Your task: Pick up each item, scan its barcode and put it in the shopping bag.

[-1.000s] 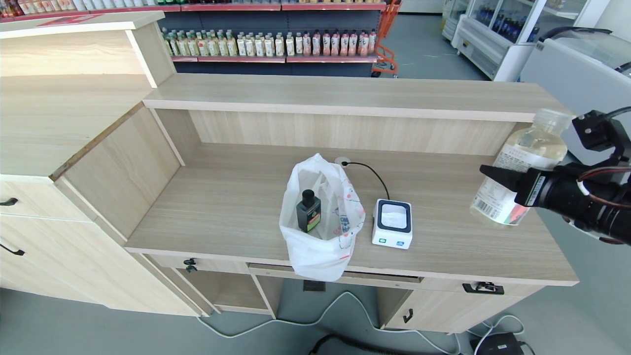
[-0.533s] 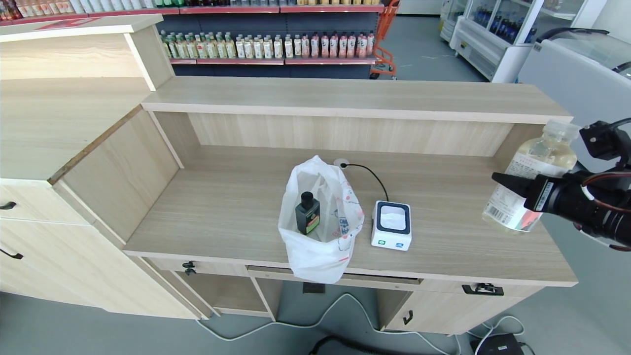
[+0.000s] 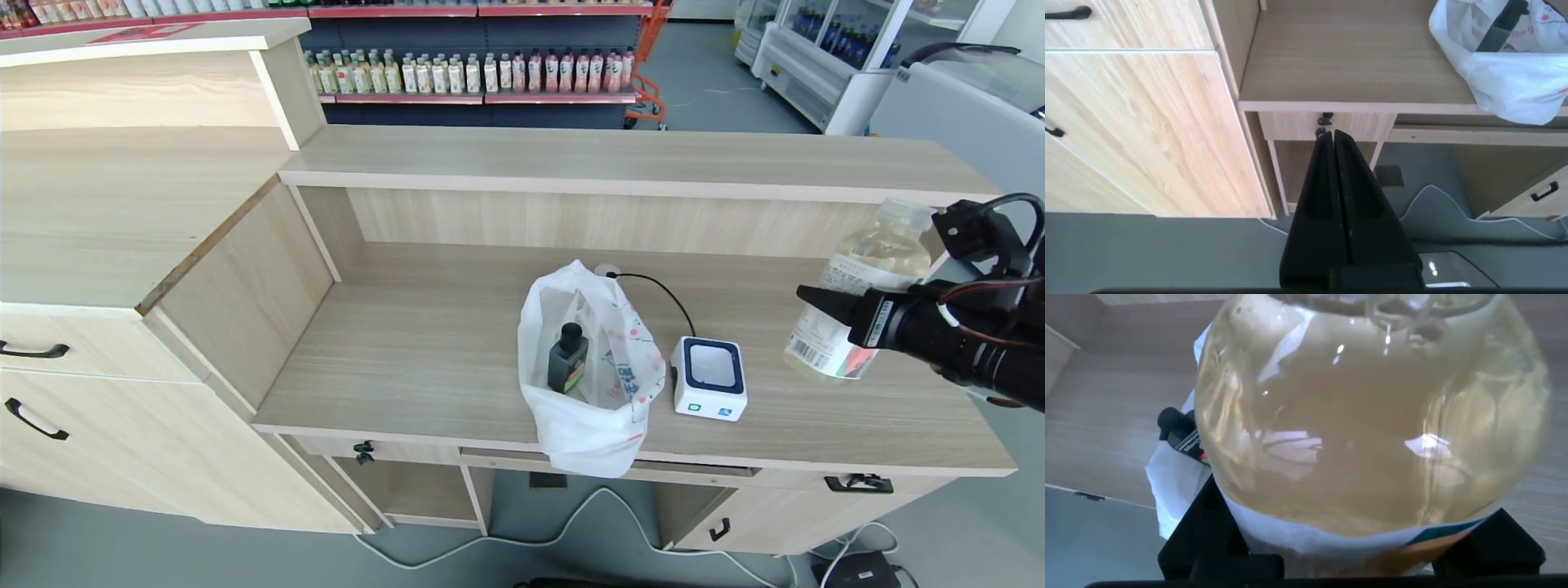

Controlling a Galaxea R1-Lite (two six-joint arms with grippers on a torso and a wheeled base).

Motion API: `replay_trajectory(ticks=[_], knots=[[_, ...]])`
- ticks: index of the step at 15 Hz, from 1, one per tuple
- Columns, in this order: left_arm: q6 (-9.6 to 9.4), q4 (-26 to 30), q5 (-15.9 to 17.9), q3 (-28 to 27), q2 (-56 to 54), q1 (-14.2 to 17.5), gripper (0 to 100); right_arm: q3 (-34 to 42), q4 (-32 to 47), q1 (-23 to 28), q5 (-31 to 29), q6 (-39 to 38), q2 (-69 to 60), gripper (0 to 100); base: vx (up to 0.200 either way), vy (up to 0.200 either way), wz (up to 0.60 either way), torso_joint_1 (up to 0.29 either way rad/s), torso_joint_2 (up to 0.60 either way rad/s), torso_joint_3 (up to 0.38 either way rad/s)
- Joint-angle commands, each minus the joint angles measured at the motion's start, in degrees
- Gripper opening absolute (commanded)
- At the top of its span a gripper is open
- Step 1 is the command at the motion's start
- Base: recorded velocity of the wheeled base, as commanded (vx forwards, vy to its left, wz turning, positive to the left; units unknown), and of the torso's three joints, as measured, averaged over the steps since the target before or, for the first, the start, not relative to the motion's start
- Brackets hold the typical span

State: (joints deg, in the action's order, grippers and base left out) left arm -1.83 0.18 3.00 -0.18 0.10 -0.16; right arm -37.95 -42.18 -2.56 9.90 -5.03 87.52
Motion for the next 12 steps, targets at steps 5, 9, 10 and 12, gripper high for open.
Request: replay_trajectory(ticks=[5,9,10,12], knots=[[0.6,0.1,0.0,0.0,0.0,0.0,0,-11.0,-11.5,-7.5,-0.6,3.3,19.5,0,0.0,0.0,0.0,0.0,0.0,0.0],[0.6,0.1,0.0,0.0,0.0,0.0,0,-11.4,-23.7,-9.9,-0.4,9.5,28.3,0,0.0,0.0,0.0,0.0,0.0,0.0],[0.6,0.1,0.0,0.0,0.0,0.0,0,-11.2,-25.1,-11.7,-0.4,9.5,29.7,0,0.0,0.0,0.0,0.0,0.0,0.0],[0.6,0.1,0.0,0.0,0.0,0.0,0,-10.7,-26.8,-13.9,-0.4,9.6,31.3,0,0.0,0.0,0.0,0.0,0.0,0.0]])
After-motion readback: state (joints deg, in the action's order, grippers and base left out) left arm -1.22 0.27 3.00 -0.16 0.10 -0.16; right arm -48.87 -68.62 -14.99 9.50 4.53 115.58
